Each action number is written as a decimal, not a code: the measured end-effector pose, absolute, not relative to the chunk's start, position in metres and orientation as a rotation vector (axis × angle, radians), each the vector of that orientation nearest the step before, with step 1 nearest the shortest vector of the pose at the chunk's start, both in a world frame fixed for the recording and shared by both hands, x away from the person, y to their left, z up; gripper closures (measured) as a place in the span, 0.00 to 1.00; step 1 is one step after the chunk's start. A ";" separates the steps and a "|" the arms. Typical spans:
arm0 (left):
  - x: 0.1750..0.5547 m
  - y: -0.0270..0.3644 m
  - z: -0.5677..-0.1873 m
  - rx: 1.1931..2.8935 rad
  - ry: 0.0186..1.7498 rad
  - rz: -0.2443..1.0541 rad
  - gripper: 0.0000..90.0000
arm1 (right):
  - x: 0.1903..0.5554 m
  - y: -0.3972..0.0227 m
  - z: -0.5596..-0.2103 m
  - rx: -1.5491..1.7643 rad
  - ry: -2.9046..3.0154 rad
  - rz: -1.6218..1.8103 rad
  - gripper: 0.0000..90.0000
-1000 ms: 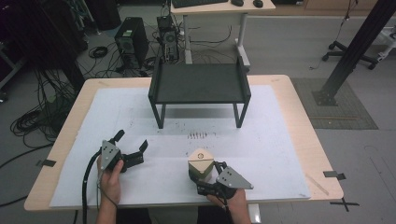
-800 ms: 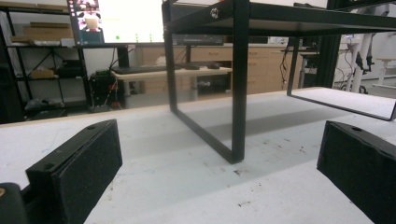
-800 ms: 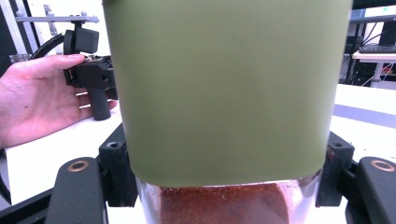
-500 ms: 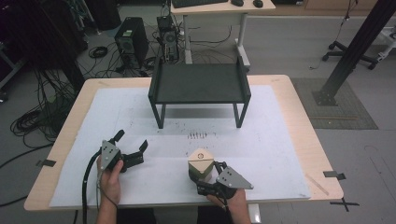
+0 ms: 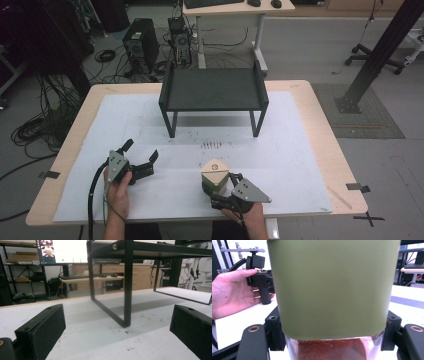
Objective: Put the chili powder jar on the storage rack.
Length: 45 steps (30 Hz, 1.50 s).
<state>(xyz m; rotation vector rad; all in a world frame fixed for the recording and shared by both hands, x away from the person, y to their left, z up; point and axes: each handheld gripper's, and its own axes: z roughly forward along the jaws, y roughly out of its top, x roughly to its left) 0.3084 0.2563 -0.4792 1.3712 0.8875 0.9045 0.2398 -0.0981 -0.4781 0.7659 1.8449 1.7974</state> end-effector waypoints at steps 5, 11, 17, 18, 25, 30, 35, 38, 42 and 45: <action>0.308 0.256 -0.479 1.371 0.887 0.904 0.00 | 0.240 -0.098 -0.478 0.766 1.845 1.797 0.32; 0.308 0.256 -0.479 1.371 0.888 0.905 0.00 | 0.240 -0.098 -0.478 0.765 1.844 1.797 0.32; 0.308 0.256 -0.479 1.371 0.888 0.905 0.00 | 0.240 -0.098 -0.478 0.765 1.844 1.797 0.32; 0.308 0.256 -0.479 1.371 0.887 0.905 0.00 | 0.240 -0.098 -0.478 0.765 1.845 1.797 0.32; 0.308 0.256 -0.479 1.371 0.888 0.904 0.00 | 0.240 -0.098 -0.478 0.761 1.844 1.793 0.32; 0.308 0.256 -0.479 1.371 0.888 0.904 0.00 | 0.240 -0.098 -0.478 0.759 1.847 1.793 0.32; 0.309 0.256 -0.479 1.371 0.887 0.904 0.00 | 0.240 -0.098 -0.477 0.759 1.851 1.789 0.32; 0.309 0.256 -0.479 1.371 0.887 0.904 0.00 | 0.239 -0.098 -0.477 0.757 1.849 1.785 0.32; 0.309 0.256 -0.479 1.371 0.887 0.904 0.00 | 0.238 -0.099 -0.475 0.757 1.862 1.776 0.32; 0.309 0.256 -0.479 1.371 0.887 0.903 0.00 | 0.238 -0.100 -0.475 0.771 1.864 1.786 0.32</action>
